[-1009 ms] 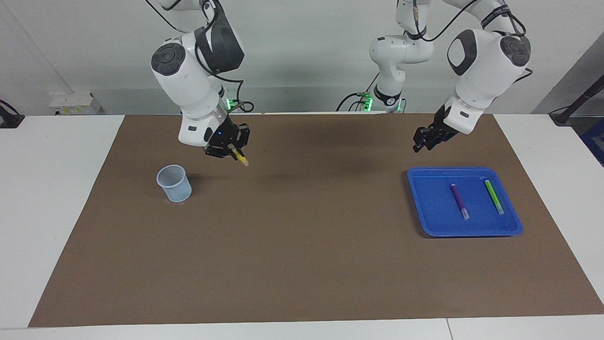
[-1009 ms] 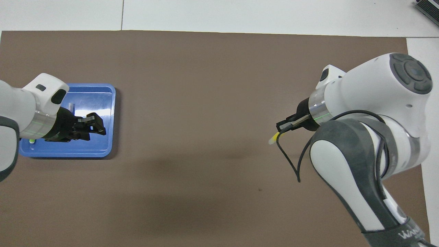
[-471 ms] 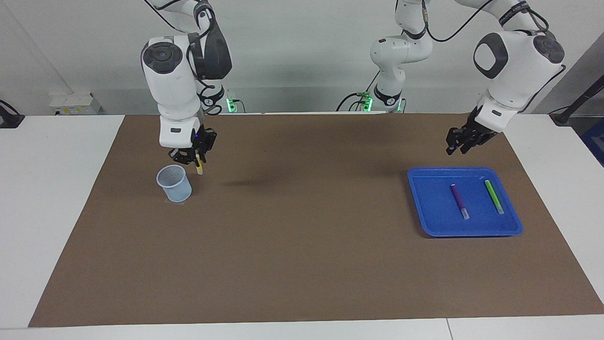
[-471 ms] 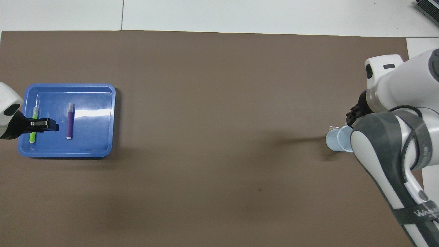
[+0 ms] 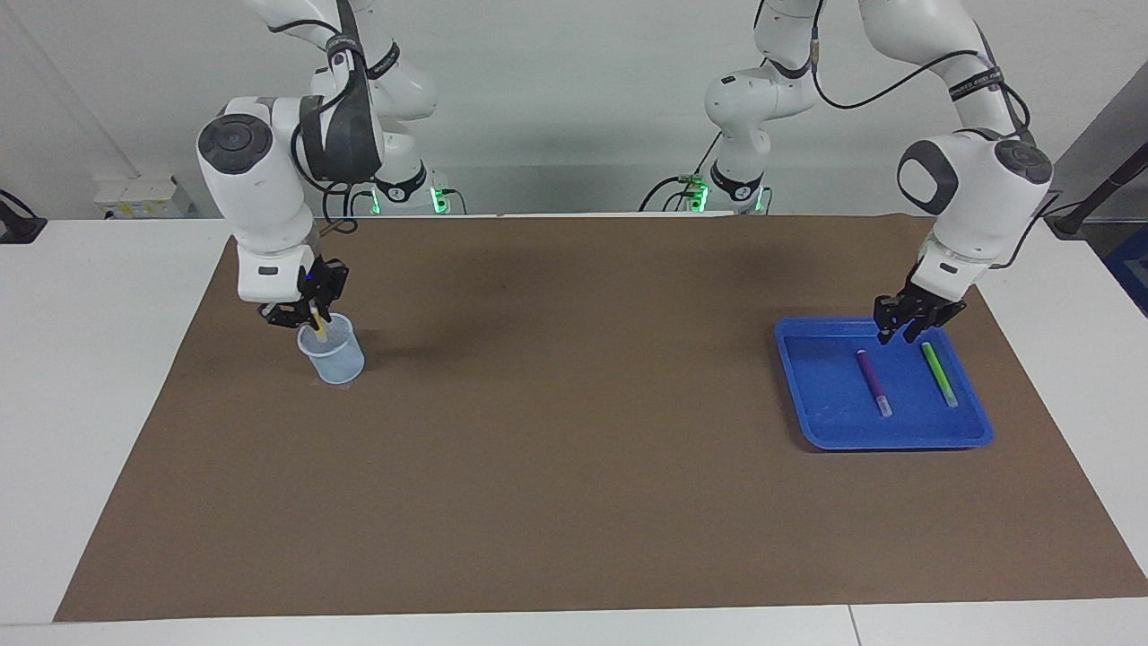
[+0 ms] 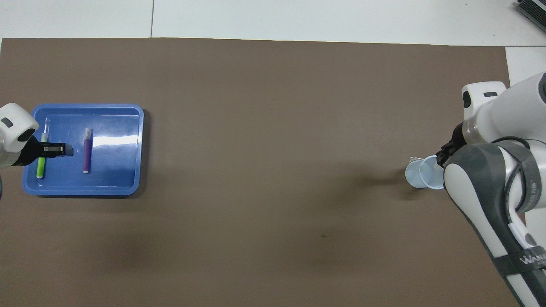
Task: Transfer and insert pens with both arms
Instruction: 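Carry the yellow pen to the white cup with the right gripper, then insert the yellow pen into the white cup and open the right gripper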
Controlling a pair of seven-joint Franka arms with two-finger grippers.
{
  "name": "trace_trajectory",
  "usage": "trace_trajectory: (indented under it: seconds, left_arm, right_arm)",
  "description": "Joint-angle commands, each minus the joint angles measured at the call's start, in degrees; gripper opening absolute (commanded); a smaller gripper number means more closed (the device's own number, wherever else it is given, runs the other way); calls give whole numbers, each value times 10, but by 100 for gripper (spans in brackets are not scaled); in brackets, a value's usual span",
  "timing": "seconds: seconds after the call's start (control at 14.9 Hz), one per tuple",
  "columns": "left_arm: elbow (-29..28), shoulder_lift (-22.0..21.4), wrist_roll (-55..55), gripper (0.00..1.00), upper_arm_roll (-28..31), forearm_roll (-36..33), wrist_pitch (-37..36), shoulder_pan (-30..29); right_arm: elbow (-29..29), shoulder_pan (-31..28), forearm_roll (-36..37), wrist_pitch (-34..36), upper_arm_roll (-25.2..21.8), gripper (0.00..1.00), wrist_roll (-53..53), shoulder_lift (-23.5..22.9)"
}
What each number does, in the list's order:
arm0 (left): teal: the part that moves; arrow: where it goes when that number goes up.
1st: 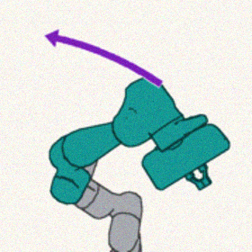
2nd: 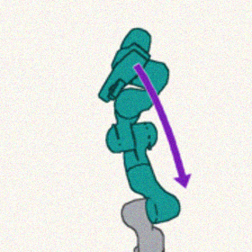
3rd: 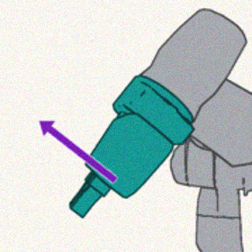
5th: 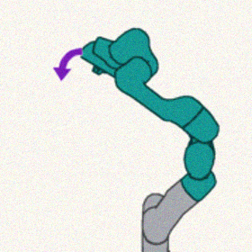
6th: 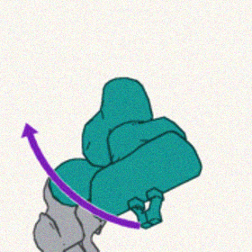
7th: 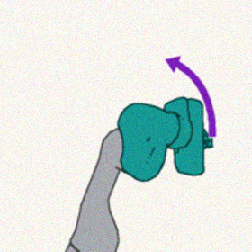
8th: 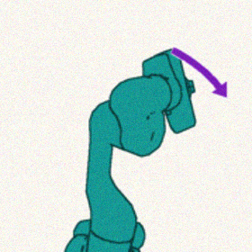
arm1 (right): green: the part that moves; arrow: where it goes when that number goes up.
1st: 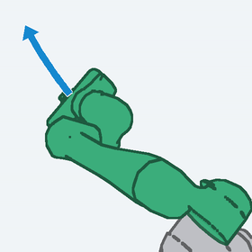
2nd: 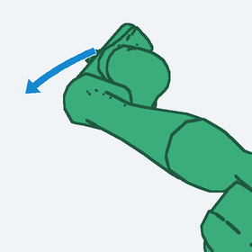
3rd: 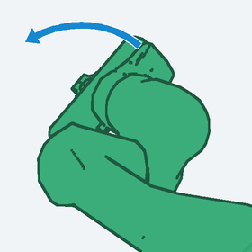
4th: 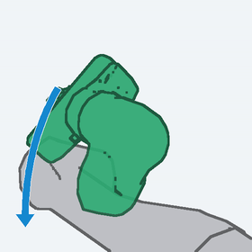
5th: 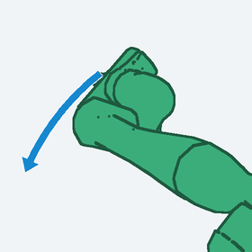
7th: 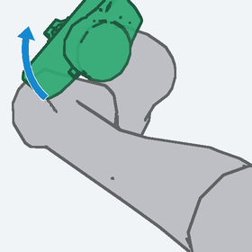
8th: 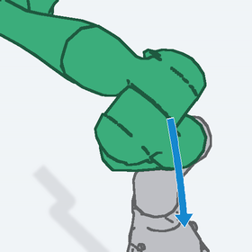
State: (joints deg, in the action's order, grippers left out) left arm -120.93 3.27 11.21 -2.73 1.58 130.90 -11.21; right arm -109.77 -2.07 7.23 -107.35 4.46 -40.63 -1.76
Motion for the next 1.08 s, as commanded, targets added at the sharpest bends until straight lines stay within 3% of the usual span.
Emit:
trace_trajectory:
  seconds: [0.0,0.2,0.27,0.4,0.61,1.01]
  left_arm:
    - [-3,31,10,48,-5,-11,49,-10]
    - [-3,67,15,48,-5,-11,95,-9]
    - [-3,73,15,48,-5,-11,102,-8]
    - [-2,87,15,48,-5,-11,118,-7]
    - [-2,107,14,48,-5,-11,146,-5]
    - [-3,134,14,46,-5,-11,182,-5]
  right_arm:
    - [-49,-30,-15,-10,6,0,16,26]
    - [-92,-66,-55,-37,6,0,16,33]
    - [-93,-66,-59,-36,6,5,16,33]
    - [-93,-66,-60,-37,6,36,18,33]
    - [-91,-66,-61,-33,6,56,17,33]
    - [-43,-31,-108,2,12,56,72,31]
